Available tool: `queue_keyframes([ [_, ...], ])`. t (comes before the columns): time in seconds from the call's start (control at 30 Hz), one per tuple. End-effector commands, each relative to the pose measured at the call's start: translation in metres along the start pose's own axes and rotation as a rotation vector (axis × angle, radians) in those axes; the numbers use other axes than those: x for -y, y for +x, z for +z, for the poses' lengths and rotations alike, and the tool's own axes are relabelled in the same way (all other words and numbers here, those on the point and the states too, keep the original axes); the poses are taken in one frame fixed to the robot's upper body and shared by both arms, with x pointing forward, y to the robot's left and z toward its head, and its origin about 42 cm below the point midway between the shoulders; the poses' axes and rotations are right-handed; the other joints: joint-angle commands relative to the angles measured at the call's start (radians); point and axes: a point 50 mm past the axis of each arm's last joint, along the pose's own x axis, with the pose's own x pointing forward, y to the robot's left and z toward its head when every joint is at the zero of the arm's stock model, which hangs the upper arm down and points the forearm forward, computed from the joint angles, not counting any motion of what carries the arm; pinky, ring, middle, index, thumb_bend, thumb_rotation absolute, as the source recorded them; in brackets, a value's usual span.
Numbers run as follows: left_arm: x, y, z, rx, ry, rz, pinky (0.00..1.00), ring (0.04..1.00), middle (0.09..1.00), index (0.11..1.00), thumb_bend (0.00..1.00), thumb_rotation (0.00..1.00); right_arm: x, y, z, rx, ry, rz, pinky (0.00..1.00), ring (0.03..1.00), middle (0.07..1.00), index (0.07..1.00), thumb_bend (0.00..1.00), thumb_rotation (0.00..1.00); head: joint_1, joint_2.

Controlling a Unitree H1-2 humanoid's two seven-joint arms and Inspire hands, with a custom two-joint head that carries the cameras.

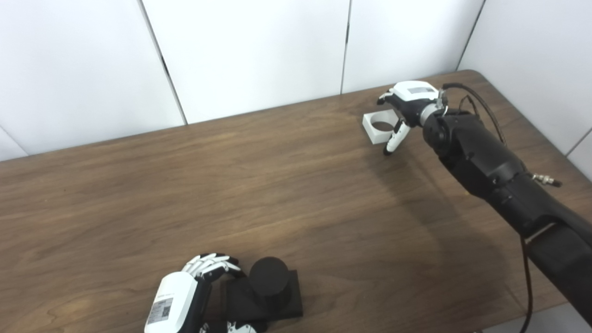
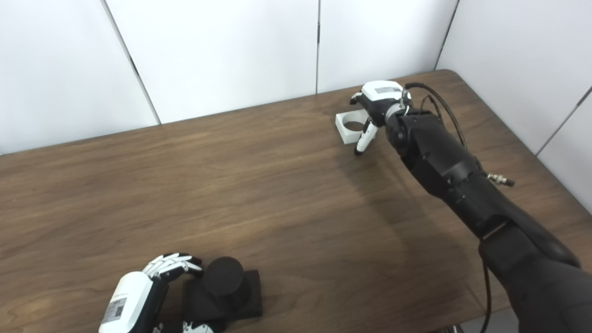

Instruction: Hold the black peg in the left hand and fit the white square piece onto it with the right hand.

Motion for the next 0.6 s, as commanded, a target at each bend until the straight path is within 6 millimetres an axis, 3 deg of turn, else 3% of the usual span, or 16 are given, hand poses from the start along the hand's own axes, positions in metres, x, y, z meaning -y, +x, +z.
queue_keyframes([
  [0.0,0.002,-0.006,-0.001,-0.016,-0.004,-0.027,0.86,0.821,0.751,0.485,0.52,0.04,0.031,0.005,-0.003,-0.005,-0.035,-0.086,0.95,0.990,0.943,0.840,0.87,0.19,0.000,0.002],
  [0.57,0.001,-0.006,0.008,-0.010,-0.007,-0.017,0.85,0.818,0.746,0.485,0.52,0.04,0.017,0.010,-0.008,0.010,-0.068,-0.061,0.83,0.944,0.888,0.702,0.82,0.19,0.009,0.006],
])
